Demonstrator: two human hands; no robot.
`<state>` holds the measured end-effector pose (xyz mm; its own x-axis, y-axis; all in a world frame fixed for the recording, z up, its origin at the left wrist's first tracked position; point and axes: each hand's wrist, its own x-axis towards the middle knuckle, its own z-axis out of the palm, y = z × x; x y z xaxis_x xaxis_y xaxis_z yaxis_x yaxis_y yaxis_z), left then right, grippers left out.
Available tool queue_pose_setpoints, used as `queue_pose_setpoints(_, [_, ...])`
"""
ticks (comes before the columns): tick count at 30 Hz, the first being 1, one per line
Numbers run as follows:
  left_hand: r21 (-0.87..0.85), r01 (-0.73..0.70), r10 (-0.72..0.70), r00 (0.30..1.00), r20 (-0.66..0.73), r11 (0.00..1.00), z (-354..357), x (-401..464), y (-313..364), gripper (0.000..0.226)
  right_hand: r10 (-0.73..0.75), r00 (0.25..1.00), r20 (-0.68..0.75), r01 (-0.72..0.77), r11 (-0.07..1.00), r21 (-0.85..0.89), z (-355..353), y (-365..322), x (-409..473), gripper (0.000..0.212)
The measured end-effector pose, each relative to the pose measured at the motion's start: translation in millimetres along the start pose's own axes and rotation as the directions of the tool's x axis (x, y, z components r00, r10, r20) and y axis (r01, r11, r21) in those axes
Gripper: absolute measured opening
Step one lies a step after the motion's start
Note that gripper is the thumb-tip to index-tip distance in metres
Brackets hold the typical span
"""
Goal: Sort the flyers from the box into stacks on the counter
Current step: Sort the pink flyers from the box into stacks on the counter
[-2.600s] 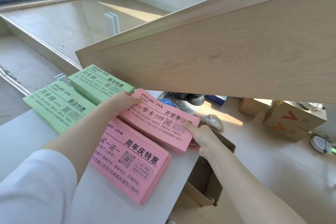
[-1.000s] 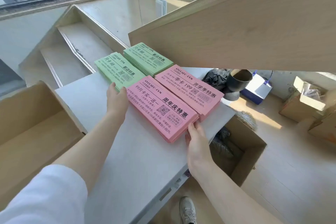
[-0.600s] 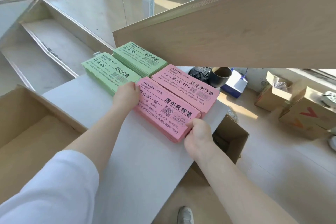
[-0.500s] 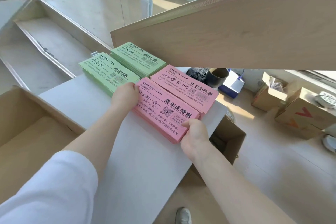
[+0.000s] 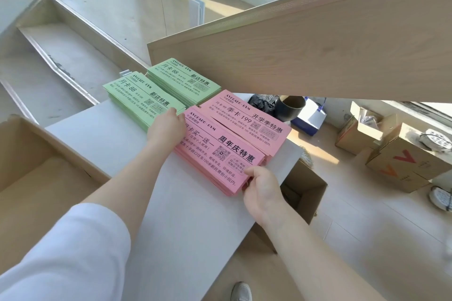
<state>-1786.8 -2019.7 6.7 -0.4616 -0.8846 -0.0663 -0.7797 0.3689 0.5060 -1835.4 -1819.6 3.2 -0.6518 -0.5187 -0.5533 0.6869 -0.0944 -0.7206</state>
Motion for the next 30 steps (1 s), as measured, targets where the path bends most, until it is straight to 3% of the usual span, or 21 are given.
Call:
queue_pose_setpoints(3, [-0.055, -0.125, 0.114, 0.978, -0.175, 0.991, 0, -26, 0, 0.046, -0.103, 0.992, -0.070, 0.066, 0.910, -0.409, -23, 3, -3, 0.037])
queue_pose_setpoints(5, [-0.241, -0.203, 0.134, 0.953, -0.272, 0.949, 7, -53, -1, 0.058, -0.324, 0.945, -0.034, 0.242, 0.767, -0.594, -34, 7, -11, 0.047])
queue_pose_setpoints(6, [-0.394, -0.165, 0.067, 0.966, -0.251, 0.904, 13, -68, -1, 0.064, -0.452, 0.891, 0.050, 0.365, 0.647, -0.670, -35, 7, -15, 0.050])
queue_pose_setpoints(8, [-0.692, 0.057, -0.117, 0.992, -0.040, 0.720, 24, -88, 2, 0.071, -0.582, 0.758, 0.293, 0.541, 0.311, -0.781, -34, 9, -10, 0.048])
queue_pose_setpoints(9, [-0.769, 0.169, -0.170, 0.982, 0.079, 0.617, 32, -92, 0, 0.072, -0.558, 0.722, 0.409, 0.578, 0.160, -0.800, -31, 7, -4, 0.048])
queue_pose_setpoints(11, [-0.824, 0.233, -0.164, 0.971, 0.172, 0.516, 46, -92, -5, 0.074, -0.424, 0.745, 0.515, 0.574, 0.015, -0.818, -23, 0, 16, 0.050])
queue_pose_setpoints(15, [-0.862, 0.190, -0.144, 0.980, 0.137, 0.471, 56, -84, -5, 0.077, -0.293, 0.790, 0.538, 0.535, -0.096, -0.839, 1, -32, 46, 0.046])
queue_pose_setpoints(18, [-0.848, 0.175, -0.185, 0.978, 0.092, 0.501, 52, -82, 4, 0.078, -0.206, 0.804, 0.557, 0.523, -0.201, -0.829, 16, -47, 56, 0.042])
queue_pose_setpoints(25, [-0.838, 0.157, -0.237, 0.971, 0.035, 0.522, 56, -75, 4, 0.075, -0.244, 0.748, 0.617, 0.534, -0.329, -0.778, 15, -61, 55, 0.022])
queue_pose_setpoints(30, [-0.878, 0.156, -0.289, 0.957, 0.022, 0.452, 62, -73, 9, 0.076, -0.130, 0.776, 0.618, 0.600, -0.154, -0.785, 35, -71, 71, 0.040])
